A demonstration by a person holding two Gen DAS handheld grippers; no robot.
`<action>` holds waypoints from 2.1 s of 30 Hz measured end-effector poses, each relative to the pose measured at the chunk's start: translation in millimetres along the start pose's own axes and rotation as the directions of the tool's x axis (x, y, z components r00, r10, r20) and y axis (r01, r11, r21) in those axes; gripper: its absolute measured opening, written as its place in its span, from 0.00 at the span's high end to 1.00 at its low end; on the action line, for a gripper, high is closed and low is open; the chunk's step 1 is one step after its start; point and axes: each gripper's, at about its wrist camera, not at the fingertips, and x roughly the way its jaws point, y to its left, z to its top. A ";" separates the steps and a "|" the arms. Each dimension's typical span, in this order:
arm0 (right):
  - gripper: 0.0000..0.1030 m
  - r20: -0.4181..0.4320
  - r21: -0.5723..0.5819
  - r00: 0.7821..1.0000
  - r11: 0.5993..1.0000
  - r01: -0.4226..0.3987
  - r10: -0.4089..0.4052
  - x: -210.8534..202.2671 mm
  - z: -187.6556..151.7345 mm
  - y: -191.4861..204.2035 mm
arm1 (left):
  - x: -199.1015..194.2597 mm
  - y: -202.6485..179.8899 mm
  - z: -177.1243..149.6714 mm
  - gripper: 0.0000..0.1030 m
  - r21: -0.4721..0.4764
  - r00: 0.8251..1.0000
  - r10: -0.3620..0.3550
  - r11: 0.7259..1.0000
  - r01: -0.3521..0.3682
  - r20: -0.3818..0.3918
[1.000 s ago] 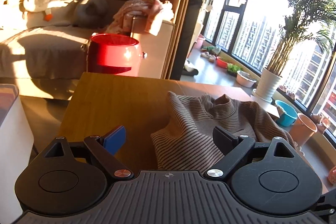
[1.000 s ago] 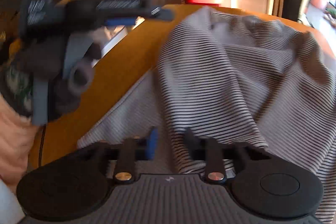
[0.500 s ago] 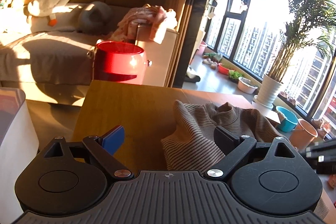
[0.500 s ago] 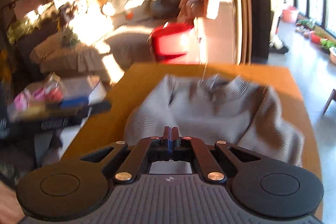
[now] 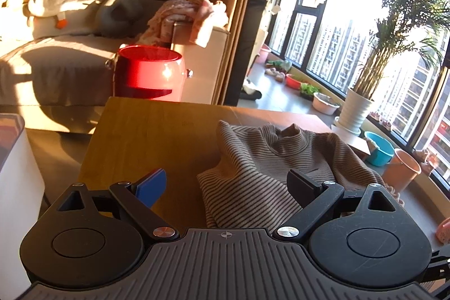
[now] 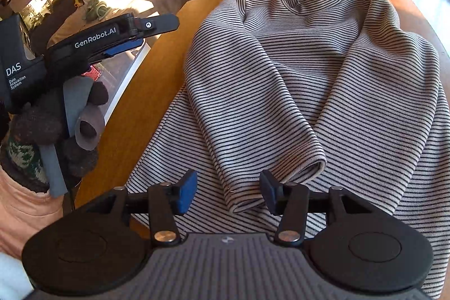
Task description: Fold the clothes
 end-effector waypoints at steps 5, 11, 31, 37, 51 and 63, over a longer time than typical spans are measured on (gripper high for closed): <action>0.55 0.021 -0.007 1.000 1.000 0.007 -0.007 -12.9 0.1 1.2 | 0.7 5.1 -0.8 0.06 -0.014 1.000 0.025 1.000 -0.025 -0.010; 0.55 0.031 0.019 0.999 0.999 0.035 -0.036 -27.6 -10.3 -8.1 | 1.3 -1.0 -3.3 0.06 -0.014 1.000 0.017 1.000 -0.017 -0.022; 0.55 0.094 0.094 0.996 0.995 -0.013 0.004 -40.3 -14.0 -10.5 | -22.0 -7.5 -1.1 0.06 -0.005 0.999 0.039 0.999 -0.039 0.009; 0.55 0.062 0.265 0.997 0.964 0.022 -0.040 -15.4 -13.8 -27.6 | -23.1 -9.3 -3.9 0.06 0.012 0.999 0.029 0.999 -0.029 0.013; 0.95 0.516 -0.015 0.856 0.999 0.030 -0.018 -70.5 114.3 -5.7 | 9.8 -41.7 -25.6 0.04 0.217 1.000 -0.017 0.976 0.021 -0.024; 0.95 0.643 -0.191 0.765 0.976 0.110 0.040 -90.4 184.9 2.7 | 93.1 14.0 10.1 0.22 0.061 0.950 0.304 0.952 -0.300 -0.066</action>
